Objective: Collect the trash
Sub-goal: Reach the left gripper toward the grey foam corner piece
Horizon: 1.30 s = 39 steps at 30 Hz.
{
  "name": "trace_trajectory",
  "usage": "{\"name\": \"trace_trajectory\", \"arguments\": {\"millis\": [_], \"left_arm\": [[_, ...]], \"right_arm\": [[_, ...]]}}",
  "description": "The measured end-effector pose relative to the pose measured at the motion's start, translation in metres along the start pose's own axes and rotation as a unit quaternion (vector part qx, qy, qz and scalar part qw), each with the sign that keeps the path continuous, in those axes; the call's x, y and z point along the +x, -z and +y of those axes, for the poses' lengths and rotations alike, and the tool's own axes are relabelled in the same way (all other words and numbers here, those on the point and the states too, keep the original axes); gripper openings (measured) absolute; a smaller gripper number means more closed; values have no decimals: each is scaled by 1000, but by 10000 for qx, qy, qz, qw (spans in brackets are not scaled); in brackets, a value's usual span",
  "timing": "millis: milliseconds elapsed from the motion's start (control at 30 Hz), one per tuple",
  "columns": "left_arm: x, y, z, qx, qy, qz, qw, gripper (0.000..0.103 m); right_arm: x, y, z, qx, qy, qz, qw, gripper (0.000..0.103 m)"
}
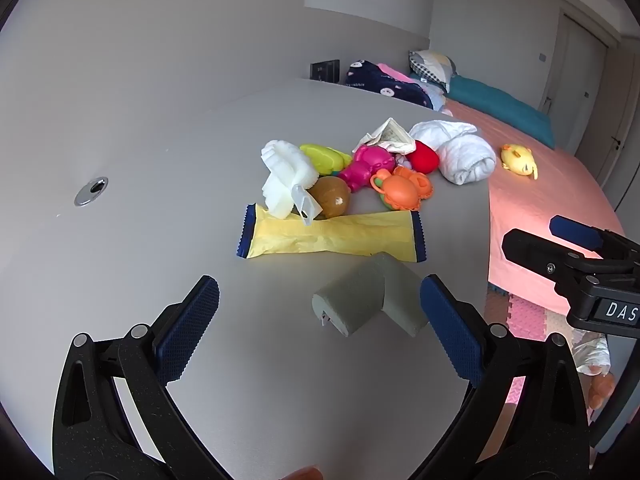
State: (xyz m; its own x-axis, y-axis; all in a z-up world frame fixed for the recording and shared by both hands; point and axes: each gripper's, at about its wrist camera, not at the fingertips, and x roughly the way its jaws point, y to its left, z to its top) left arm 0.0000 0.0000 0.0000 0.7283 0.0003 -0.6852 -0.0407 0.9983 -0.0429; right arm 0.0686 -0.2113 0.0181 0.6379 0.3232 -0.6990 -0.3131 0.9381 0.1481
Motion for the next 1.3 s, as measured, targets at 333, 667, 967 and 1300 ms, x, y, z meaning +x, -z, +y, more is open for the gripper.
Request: {"name": "trace_trajectory", "arguments": {"millis": [333, 667, 967, 1300], "left_arm": [[-1, 0, 1, -16, 13, 2, 10000, 97], [8, 2, 2, 59, 26, 19, 10000, 97], [6, 0, -3, 96, 63, 99, 9999, 97], [3, 1, -3, 94, 65, 90, 9999, 97]], "right_arm": [[1, 1, 0, 8, -10, 4, 10000, 101], [-1, 1, -1, 14, -25, 0, 10000, 101], [-1, 0, -1, 14, -26, 0, 10000, 101], [-2, 0, -2, 20, -29, 2, 10000, 101]]}}
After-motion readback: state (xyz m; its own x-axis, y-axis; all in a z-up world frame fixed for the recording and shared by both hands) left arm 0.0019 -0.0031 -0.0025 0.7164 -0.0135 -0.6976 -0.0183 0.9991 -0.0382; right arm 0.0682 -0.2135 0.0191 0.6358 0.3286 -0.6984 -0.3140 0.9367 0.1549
